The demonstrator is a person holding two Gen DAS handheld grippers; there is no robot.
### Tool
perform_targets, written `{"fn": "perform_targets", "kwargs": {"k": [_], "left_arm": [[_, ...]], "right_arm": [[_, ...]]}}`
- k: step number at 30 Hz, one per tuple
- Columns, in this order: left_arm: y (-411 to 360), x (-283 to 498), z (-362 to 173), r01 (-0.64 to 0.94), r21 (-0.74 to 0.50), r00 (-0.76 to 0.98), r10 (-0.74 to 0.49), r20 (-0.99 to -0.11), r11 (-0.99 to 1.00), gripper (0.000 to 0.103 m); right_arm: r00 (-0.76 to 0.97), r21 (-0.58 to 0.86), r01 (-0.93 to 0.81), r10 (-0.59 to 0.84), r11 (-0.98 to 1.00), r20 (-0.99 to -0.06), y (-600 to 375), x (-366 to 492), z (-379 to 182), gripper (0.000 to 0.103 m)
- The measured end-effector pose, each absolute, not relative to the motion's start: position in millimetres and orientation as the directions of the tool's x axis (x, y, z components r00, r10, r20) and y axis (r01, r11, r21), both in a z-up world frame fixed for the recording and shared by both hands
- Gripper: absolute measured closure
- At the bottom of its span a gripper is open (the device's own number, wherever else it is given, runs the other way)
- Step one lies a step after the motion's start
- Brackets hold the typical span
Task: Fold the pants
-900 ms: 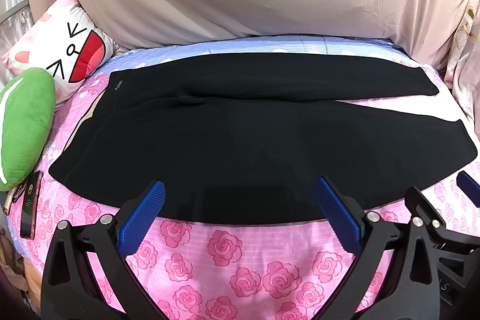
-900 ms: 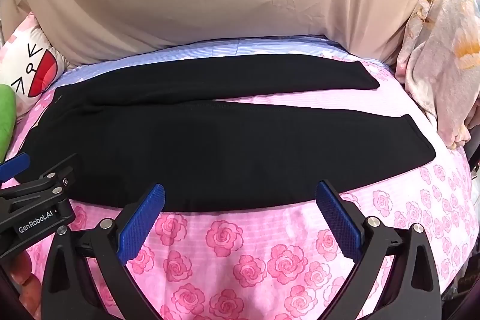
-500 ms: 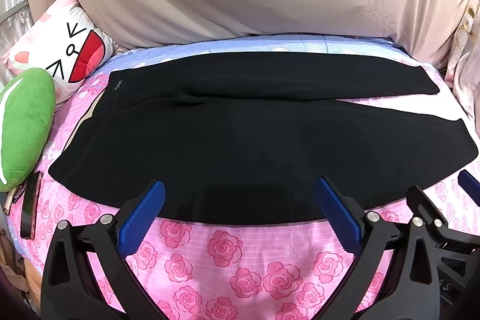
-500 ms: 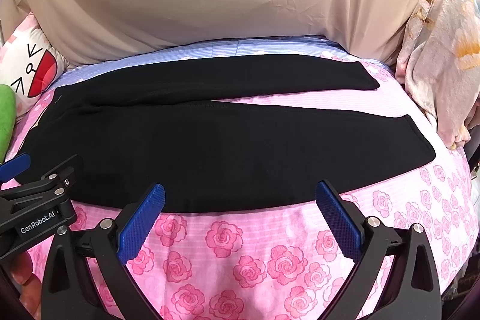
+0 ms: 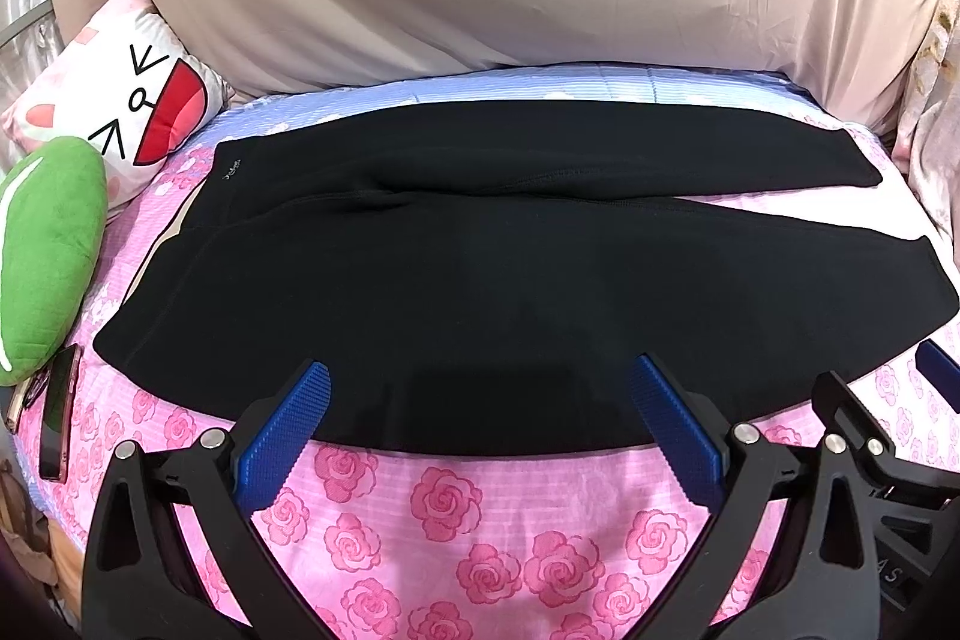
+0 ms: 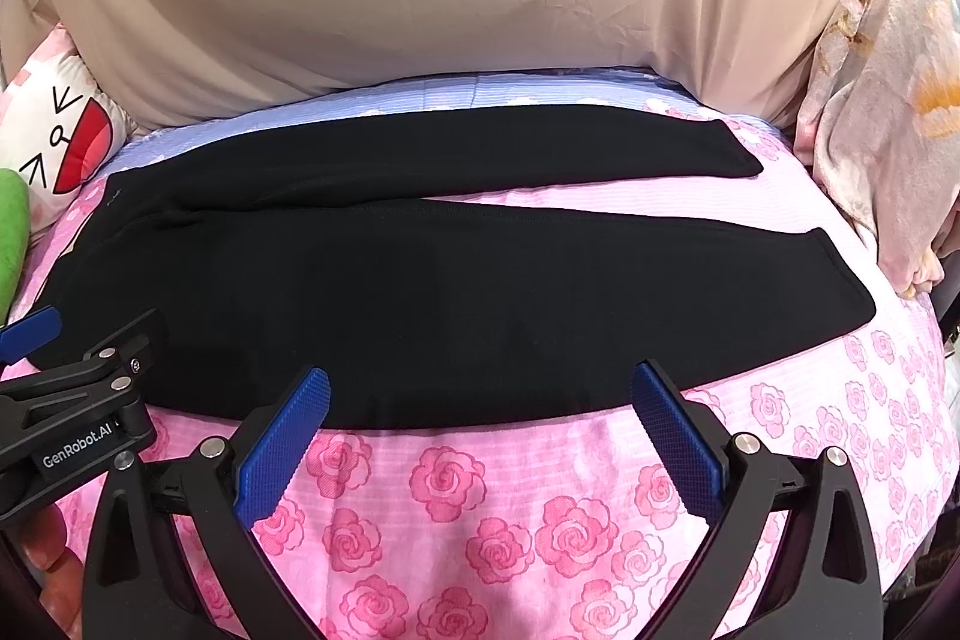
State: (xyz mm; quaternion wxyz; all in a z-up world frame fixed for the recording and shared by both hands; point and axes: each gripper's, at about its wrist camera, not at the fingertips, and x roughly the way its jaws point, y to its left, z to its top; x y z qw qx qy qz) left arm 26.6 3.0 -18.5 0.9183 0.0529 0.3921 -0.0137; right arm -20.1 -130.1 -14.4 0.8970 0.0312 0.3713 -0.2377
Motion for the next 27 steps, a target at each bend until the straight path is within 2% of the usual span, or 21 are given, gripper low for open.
{"fn": "perform_targets", "kwargs": {"k": [20, 24, 27], "left_arm": [[-2.0, 51.3, -30.3, 0.058, 0.11, 0.674, 0.042, -0.737, 0.992, 0.005], [8.1, 63.1, -25.3, 0.033, 0.117, 0.686, 0.062, -0.725, 0.993, 0.005], [30.1, 79.3, -16.6, 0.006, 0.08, 0.688, 0.054, -0.723, 0.997, 0.005]], "right_arm": [[0.613, -0.051, 0.464, -0.362, 0.884, -0.702, -152.4, -7.1, -26.2, 0.005], [0.616, -0.013, 0.465, -0.334, 0.885, -0.713, -199.6, 1.3, -17.5, 0.005], [0.595, -0.061, 0.514, -0.406, 0.856, -0.694, -257.0, 11.2, -3.6, 0.005]]}}
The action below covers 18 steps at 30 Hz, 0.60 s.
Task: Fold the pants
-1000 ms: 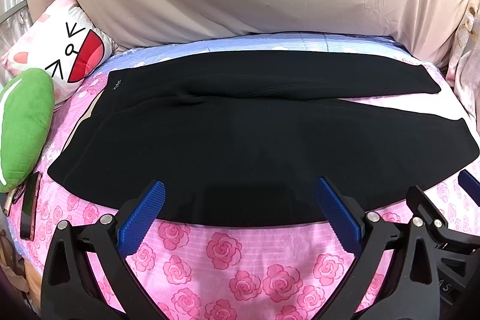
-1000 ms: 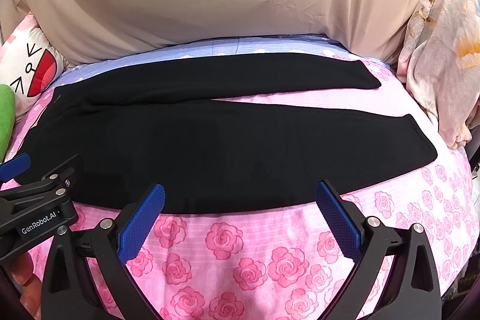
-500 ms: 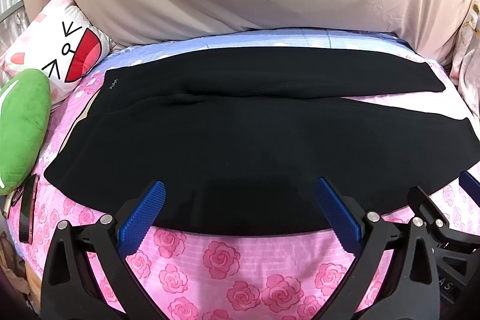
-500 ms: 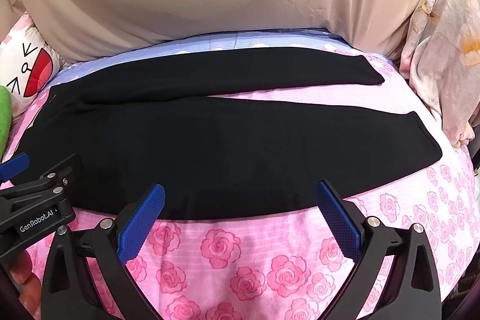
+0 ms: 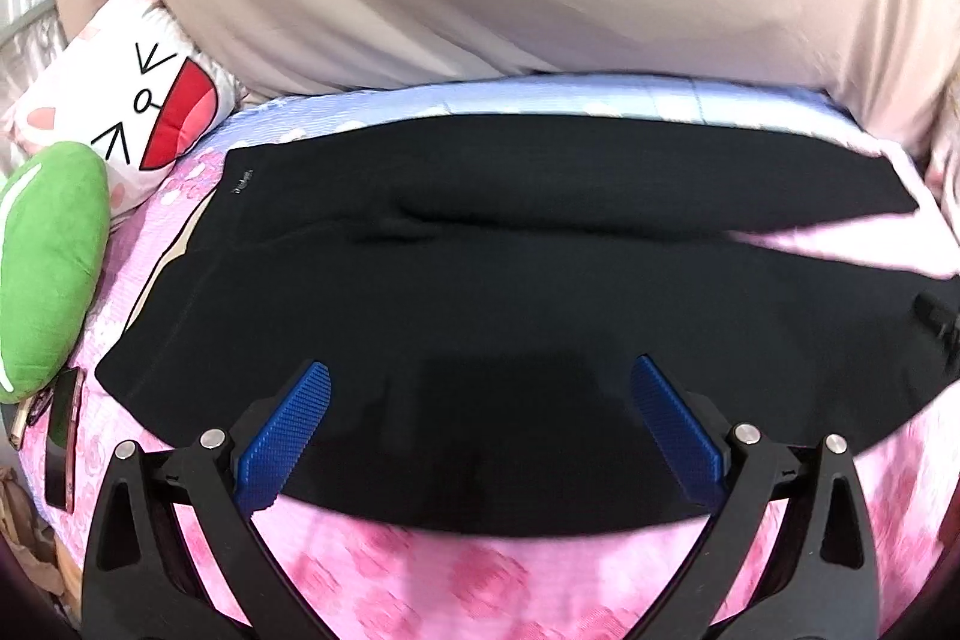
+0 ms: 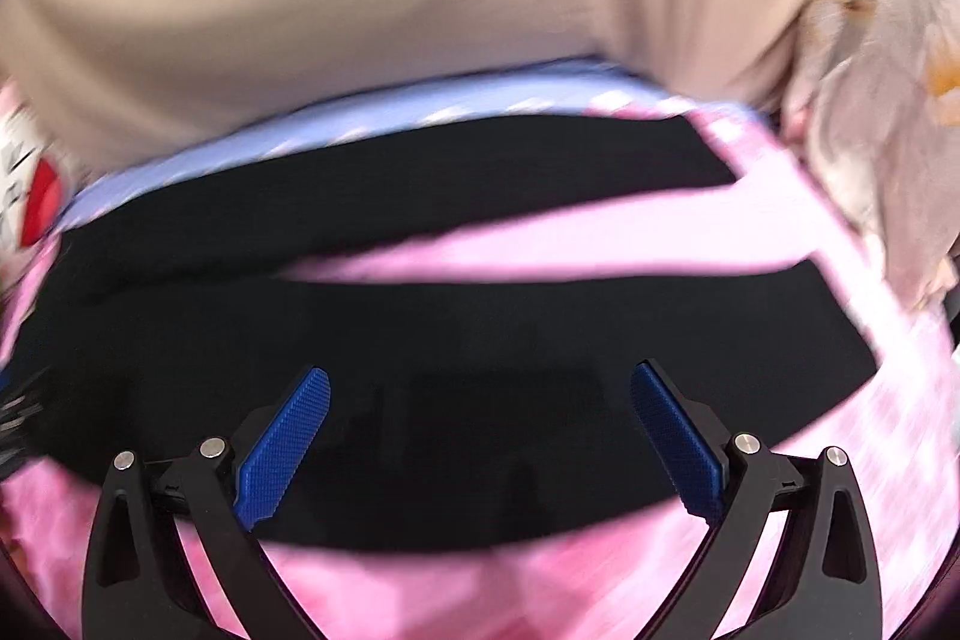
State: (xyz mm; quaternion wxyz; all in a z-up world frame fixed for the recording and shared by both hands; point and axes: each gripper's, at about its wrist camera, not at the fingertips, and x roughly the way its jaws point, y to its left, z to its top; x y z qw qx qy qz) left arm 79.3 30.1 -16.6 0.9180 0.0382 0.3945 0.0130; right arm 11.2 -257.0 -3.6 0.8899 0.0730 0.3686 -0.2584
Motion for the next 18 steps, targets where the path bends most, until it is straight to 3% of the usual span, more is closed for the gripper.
{"fn": "perform_targets", "kwargs": {"k": [2, 10, 18], "left_arm": [[51.0, 94.6, -10.7, -0.027, 0.059, 0.686, 0.062, -0.725, 0.998, 0.005], [136.8, 170.5, 9.4, -0.281, 0.184, 0.679, 0.331, -0.655, 0.942, 0.005], [177.8, 228.1, -0.5, -0.307, 0.187, 0.634, 0.346, -0.691, 0.933, 0.005]], "right_arm": [[0.568, -0.07, 0.546, -0.43, 0.835, -0.702, -316.7, 26.2, 5.2, 0.005], [0.502, -0.076, 0.595, -0.444, 0.8, -0.742, -495.5, 116.4, 13.9, 0.005], [0.46, -0.021, 0.589, -0.357, 0.808, -0.813, -569.5, 189.9, -21.7, 0.006]]}}
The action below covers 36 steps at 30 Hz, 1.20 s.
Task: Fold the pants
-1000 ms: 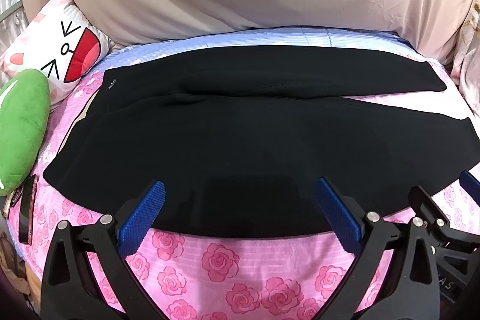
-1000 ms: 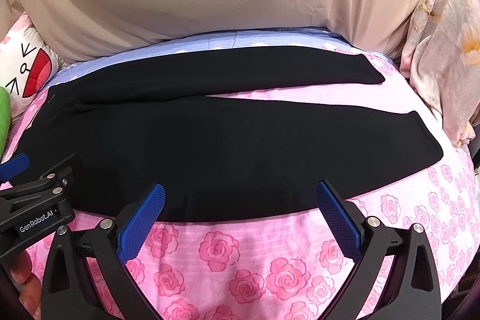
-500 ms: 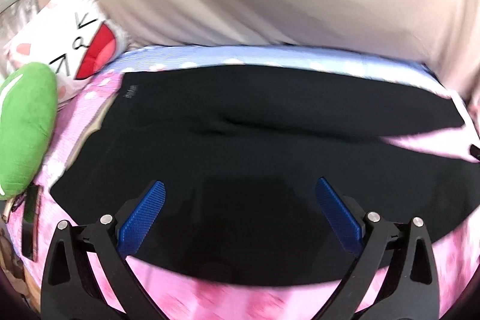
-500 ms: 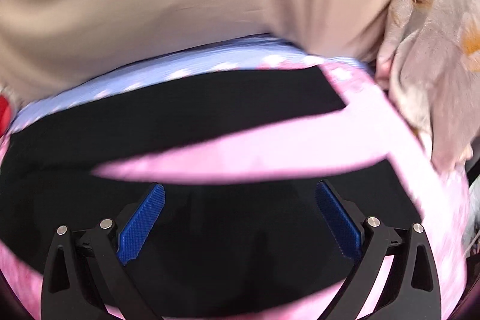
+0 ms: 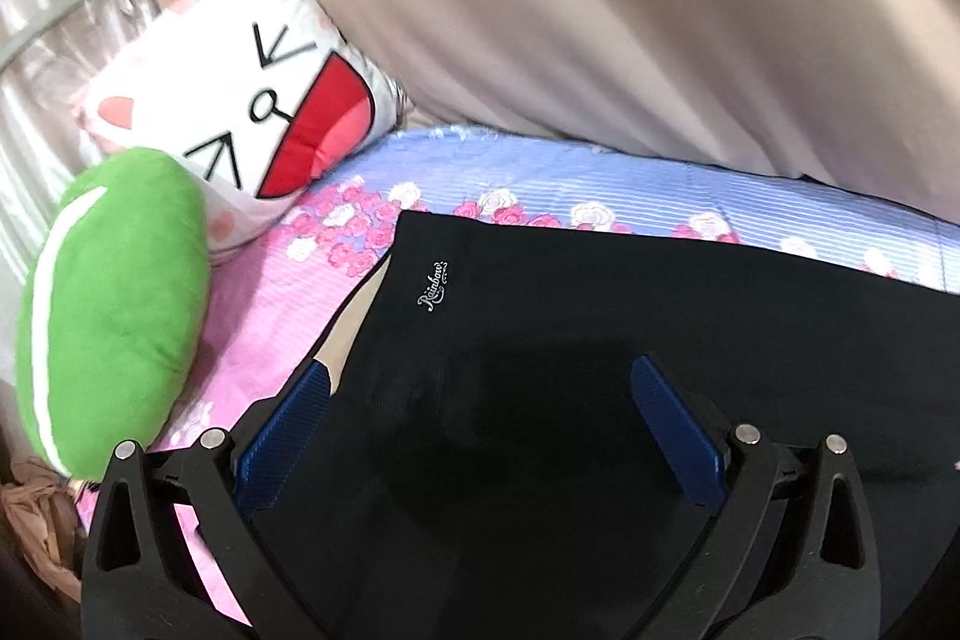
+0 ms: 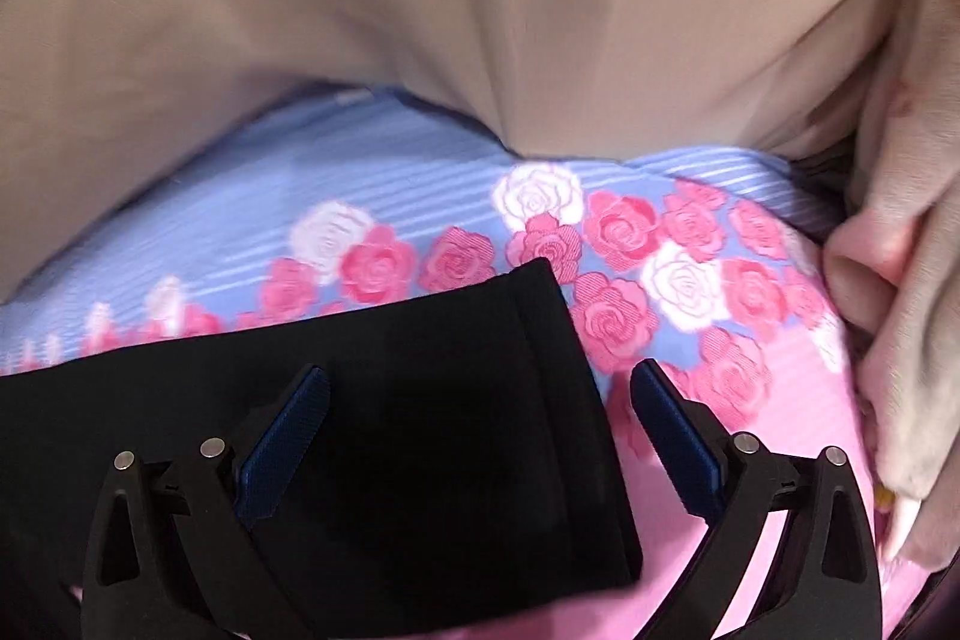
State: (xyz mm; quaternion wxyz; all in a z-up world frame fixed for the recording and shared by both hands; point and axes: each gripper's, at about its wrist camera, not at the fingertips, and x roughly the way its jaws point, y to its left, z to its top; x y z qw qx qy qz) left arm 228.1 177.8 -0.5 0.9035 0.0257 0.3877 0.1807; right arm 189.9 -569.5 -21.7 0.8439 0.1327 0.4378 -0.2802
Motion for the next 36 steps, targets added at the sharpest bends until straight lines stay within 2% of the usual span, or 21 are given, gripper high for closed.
{"fn": "perform_targets", "kwargs": {"k": [1, 2, 4, 5, 6, 7, 10, 13, 16, 17, 18, 20, 21, 22, 23, 24, 31, 36], "left_arm": [[187.2, 237.0, -1.7, -0.312, 0.171, 0.627, 0.337, -0.702, 0.935, 0.005], [198.4, 246.1, -2.0, -0.325, 0.155, 0.618, 0.334, -0.712, 0.933, 0.005], [218.9, 262.8, -4.7, -0.348, 0.125, 0.605, 0.325, -0.727, 0.929, 0.005], [227.8, 270.6, -6.5, -0.363, 0.118, 0.597, 0.328, -0.732, 0.924, 0.005], [238.4, 280.5, -9.0, -0.38, 0.115, 0.589, 0.336, -0.735, 0.918, 0.005], [249.8, 293.5, -13.7, -0.386, 0.114, 0.572, 0.335, -0.749, 0.915, 0.005], [275.8, 327.0, -35.1, -0.386, 0.102, 0.507, 0.304, -0.807, 0.917, 0.005], [294.0, 353.2, -53.7, -0.415, 0.131, 0.473, 0.336, -0.814, 0.9, 0.005], [306.8, 373.2, -67.8, -0.418, 0.067, 0.464, 0.276, -0.842, 0.906, 0.008], [310.0, 377.8, -71.4, -0.418, 0.045, 0.457, 0.253, -0.853, 0.907, 0.012], [313.8, 382.4, -76.7, -0.415, 0.004, 0.452, 0.21, -0.867, 0.91, 0.023], [316.5, 385.3, -79.0, -0.421, -0.024, 0.462, 0.191, -0.866, 0.907, 0.027], [314.1, 385.3, -77.4, -0.411, -0.018, 0.471, 0.195, -0.86, 0.912, 0.038], [309.8, 384.7, -74.7, -0.39, -0.003, 0.485, 0.203, -0.851, 0.921, 0.061], [306.2, 384.1, -72.0, -0.37, 0.006, 0.495, 0.203, -0.845, 0.929, 0.073], [301.4, 382.4, -69.9, -0.344, 0.004, 0.498, 0.186, -0.847, 0.939, 0.079], [290.9, 379.1, -61.3, -0.322, 0.026, 0.518, 0.199, -0.832, 0.947, 0.082], [286.8, 333.5, -10.8, -0.276, -0.021, 0.608, 0.158, -0.778, 0.961, 0.086]], "right_arm": [[0.467, -0.014, 0.578, -0.345, 0.816, -0.814, -570.5, 194.3, -26.1, 0.008], [0.493, -0.006, 0.565, -0.343, 0.825, -0.8, -569.1, 195.9, -26.2, 0.019], [0.536, 0.01, 0.544, -0.338, 0.839, -0.774, -567.3, 196.7, -21.9, 0.048], [0.547, 0.023, 0.539, -0.33, 0.842, -0.769, -566.6, 195.0, -19.9, 0.085], [0.567, 0.07, 0.533, -0.294, 0.843, -0.769, -568.1, 191.9, -17.6, 0.09], [0.592, 0.113, 0.531, -0.272, 0.84, -0.759, -568.6, 187.1, -13.7, 0.09], [0.629, 0.118, 0.516, -0.281, 0.849, -0.725, -559.5, 171.1, 2.7, 0.091], [0.649, 0.113, 0.507, -0.293, 0.854, -0.702, -543.6, 153.7, 18.7, 0.091], [0.628, 0.072, 0.51, -0.314, 0.857, -0.712, -526.1, 148.4, 27.7, 0.091], [0.618, 0.061, 0.519, -0.326, 0.853, -0.715, -525.4, 147.3, 26.9, 0.09], [0.611, 0.057, 0.529, -0.333, 0.847, -0.718, -525.0, 147.2, 27.5, 0.09], [0.608, 0.059, 0.538, -0.339, 0.841, -0.717, -523.4, 146.0, 28.4, 0.09], [0.604, 0.05, 0.542, -0.347, 0.839, -0.718, -519.4, 144.1, 28.8, 0.09], [0.6, 0.035, 0.543, -0.359, 0.839, -0.716, -516.1, 142.7, 30.3, 0.09], [0.597, 0.025, 0.546, -0.368, 0.837, -0.713, -512.1, 141.5, 31.9, 0.09], [0.597, 0.029, 0.549, -0.368, 0.835, -0.713, -508.3, 140.9, 33.1, 0.09], [0.588, 0.003, 0.548, -0.383, 0.836, -0.712, -501.0, 136.5, 39.9, 0.09], [0.61, 0.015, 0.538, -0.377, 0.843, -0.697, -494.0, 124.5, 48.5, 0.09]]}}
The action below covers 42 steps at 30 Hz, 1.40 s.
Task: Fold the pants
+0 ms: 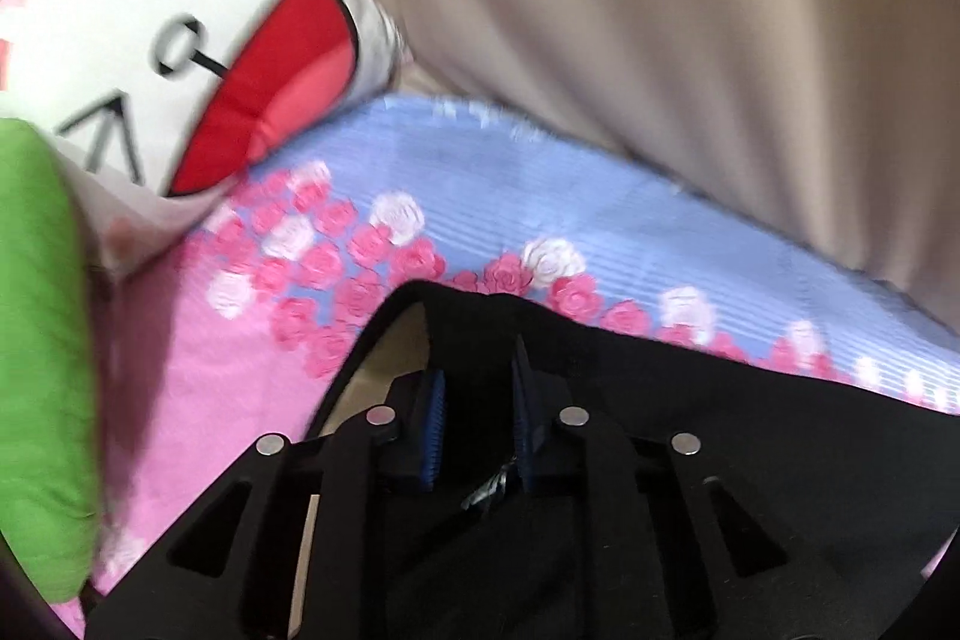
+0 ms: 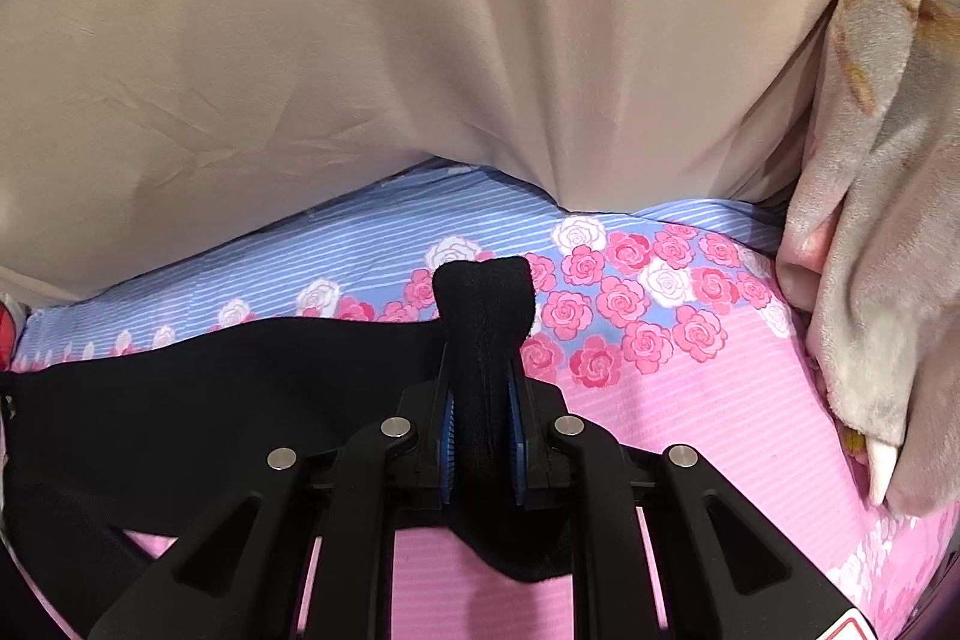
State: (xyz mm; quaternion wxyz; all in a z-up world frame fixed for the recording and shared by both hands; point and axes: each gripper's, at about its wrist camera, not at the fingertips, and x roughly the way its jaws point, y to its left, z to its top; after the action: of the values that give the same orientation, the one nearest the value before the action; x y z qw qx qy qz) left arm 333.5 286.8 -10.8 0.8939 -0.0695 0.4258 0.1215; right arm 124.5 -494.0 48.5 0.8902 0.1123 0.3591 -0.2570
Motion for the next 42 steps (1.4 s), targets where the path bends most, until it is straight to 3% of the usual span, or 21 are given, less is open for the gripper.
{"fn": "perform_targets", "kwargs": {"k": [4, 8, 15, 18, 20, 22, 23, 28, 34, 42], "left_arm": [[292.9, 255.7, 35.7, -0.199, -0.095, 0.671, 0.065, -0.738, 0.975, 0.085], [288.8, 181.2, 44.0, -0.157, -0.063, 0.663, 0.058, -0.746, 0.986, 0.085], [292.3, 105.0, -26.7, -0.167, -0.077, 0.521, 0.022, -0.853, 0.983, 0.079], [295.1, 93.4, -29.1, -0.201, -0.166, 0.536, -0.033, -0.844, 0.965, 0.074], [296.0, 88.5, -18.3, -0.224, -0.234, 0.582, -0.063, -0.811, 0.946, 0.056], [297.4, 86.3, -12.6, -0.241, -0.318, 0.617, -0.109, -0.779, 0.917, 0.018], [297.6, 85.9, -12.5, -0.251, -0.352, 0.628, -0.125, -0.768, 0.902, 0.016], [288.7, 102.9, -29.9, -0.369, -0.475, 0.618, -0.171, -0.767, 0.799, 0.011], [293.4, 89.4, -38.6, -0.455, -0.597, 0.622, -0.244, -0.744, 0.661, 0.011], [289.7, 49.4, -39.7, -0.432, -0.673, 0.645, -0.317, -0.696, 0.6, 0.011]], "right_arm": [[0.669, 0.04, 0.5, -0.356, 0.865, -0.652, -474.6, 93.9, 58.2, 0.091], [0.676, 0.025, 0.488, -0.36, 0.872, -0.643, -458.8, 53.1, 50.7, 0.091], [0.642, 0.041, 0.504, -0.342, 0.863, -0.686, -451.8, -4.3, 9.4, 0.09], [0.615, 0.015, 0.519, -0.361, 0.854, -0.701, -447.3, -12.1, 4.5, 0.079], [0.605, -0.006, 0.527, -0.379, 0.85, -0.7, -441.4, -15.8, 8.3, 0.068], [0.602, -0.026, 0.534, -0.401, 0.845, -0.691, -434.7, -21.2, 13.8, 0.062], [0.6, -0.034, 0.539, -0.412, 0.842, -0.685, -431.6, -23.6, 17.0, 0.062], [0.616, -0.037, 0.56, -0.446, 0.827, -0.649, -414.2, -51.6, 31.7, 0.054], [0.639, -0.039, 0.541, -0.441, 0.84, -0.631, -380.4, -71.2, 43.0, 0.053], [0.656, -0.034, 0.483, -0.388, 0.875, -0.647, -340.8, -60.0, 33.1, 0.051]]}}
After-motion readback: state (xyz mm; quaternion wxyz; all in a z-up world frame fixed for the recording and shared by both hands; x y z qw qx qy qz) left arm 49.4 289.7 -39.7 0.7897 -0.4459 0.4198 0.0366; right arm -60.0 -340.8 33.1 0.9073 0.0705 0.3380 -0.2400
